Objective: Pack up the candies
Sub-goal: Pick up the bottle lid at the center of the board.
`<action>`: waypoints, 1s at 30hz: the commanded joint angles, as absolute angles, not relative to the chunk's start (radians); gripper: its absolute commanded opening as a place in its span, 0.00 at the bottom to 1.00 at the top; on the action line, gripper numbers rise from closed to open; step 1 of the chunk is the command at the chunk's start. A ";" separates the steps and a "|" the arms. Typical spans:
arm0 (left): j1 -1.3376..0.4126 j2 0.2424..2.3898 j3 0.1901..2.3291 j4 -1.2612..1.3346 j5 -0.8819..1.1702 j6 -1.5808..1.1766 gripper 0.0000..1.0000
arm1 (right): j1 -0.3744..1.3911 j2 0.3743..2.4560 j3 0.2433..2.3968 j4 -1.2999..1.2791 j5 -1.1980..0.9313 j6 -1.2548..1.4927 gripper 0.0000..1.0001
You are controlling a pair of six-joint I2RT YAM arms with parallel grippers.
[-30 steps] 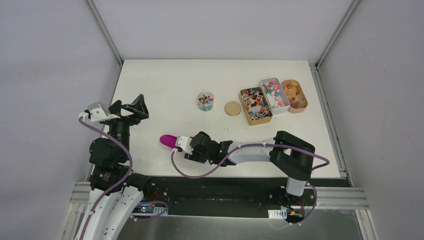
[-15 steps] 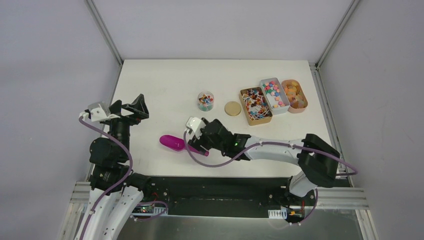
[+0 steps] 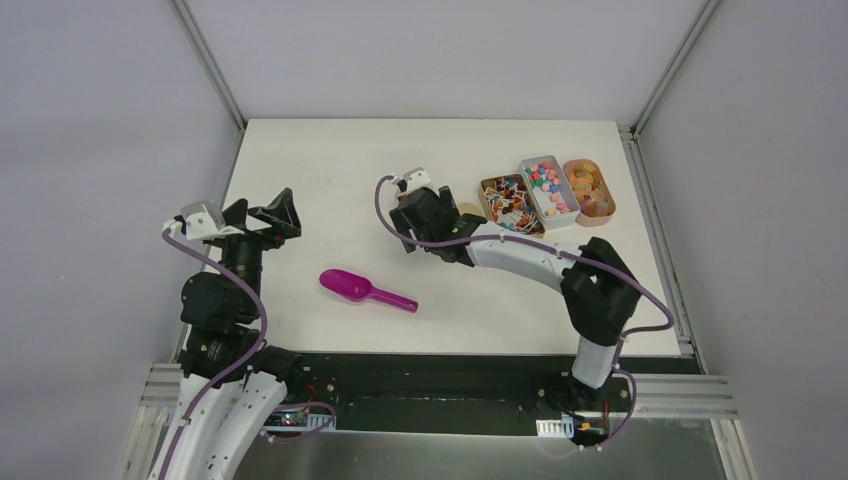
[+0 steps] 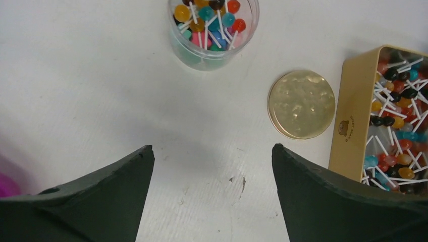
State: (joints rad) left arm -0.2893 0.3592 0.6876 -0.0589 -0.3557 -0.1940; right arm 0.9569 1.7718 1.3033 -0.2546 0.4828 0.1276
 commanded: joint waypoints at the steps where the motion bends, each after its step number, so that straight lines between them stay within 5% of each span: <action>1: -0.303 0.363 0.686 -0.018 -0.321 -0.192 0.99 | 0.921 1.854 1.420 -0.408 0.565 0.272 0.90; 30: -0.316 0.355 0.684 -0.018 -0.324 -0.186 0.99 | 0.686 2.060 1.524 -0.410 0.574 0.521 0.99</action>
State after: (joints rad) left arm -0.3050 0.3592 0.6876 -0.0589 -0.3344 -0.1936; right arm 0.6888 2.0552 1.4982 -0.4461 0.5545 0.4904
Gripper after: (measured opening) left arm 0.992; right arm 0.984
